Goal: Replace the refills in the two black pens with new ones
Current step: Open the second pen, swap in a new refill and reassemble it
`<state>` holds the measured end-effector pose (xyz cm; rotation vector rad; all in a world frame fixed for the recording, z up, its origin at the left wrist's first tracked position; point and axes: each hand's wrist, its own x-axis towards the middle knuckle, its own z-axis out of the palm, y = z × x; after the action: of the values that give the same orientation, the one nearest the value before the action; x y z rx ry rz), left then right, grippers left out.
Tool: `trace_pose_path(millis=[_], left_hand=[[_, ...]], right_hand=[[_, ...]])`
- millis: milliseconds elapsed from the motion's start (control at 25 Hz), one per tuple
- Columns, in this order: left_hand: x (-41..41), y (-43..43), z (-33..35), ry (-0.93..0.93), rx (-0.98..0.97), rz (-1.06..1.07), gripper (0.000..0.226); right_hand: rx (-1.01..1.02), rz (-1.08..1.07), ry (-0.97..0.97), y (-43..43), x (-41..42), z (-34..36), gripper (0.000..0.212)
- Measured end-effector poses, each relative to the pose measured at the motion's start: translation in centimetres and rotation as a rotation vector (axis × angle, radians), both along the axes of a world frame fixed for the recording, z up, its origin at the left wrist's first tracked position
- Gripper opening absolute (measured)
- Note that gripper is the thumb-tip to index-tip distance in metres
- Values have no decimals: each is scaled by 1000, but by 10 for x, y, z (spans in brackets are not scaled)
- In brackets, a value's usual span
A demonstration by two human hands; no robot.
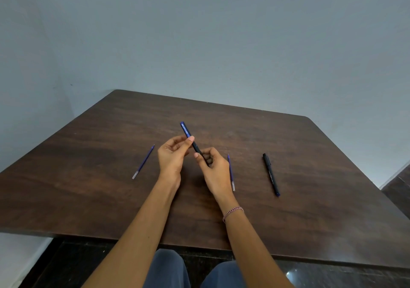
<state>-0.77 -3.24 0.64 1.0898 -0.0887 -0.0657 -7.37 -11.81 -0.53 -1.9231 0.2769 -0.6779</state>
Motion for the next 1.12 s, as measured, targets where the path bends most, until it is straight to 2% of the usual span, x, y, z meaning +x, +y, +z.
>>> trace_pose_path(millis=[200, 360, 440, 520, 600, 680, 840, 1120], left_hand=[[5, 3, -2, 24, -60, 128, 13], [8, 6, -4, 18, 0, 223, 15], [9, 7, -4, -25, 205, 316, 18], [7, 6, -7, -199, 606, 418, 19], [0, 3, -9, -379, 891, 410, 17], [-4, 0, -10, -433, 1064, 369, 17], [-3, -2, -10, -443, 1267, 311, 22], [-2, -4, -8, -427, 1419, 264, 25]], right_hand=[[-76, -36, 69, 0, 1, -1, 9], [-115, -67, 82, -2, 3, -4, 13], [-92, -111, 64, -4, 4, -5, 13], [-70, -155, 30, -5, 4, -5, 15], [-49, -182, -3, -5, 4, -5, 16], [-26, -197, -25, -6, 3, -4, 16], [17, -212, -34, -7, 3, -3, 14], [29, -224, -58, -7, 3, -2, 9]])
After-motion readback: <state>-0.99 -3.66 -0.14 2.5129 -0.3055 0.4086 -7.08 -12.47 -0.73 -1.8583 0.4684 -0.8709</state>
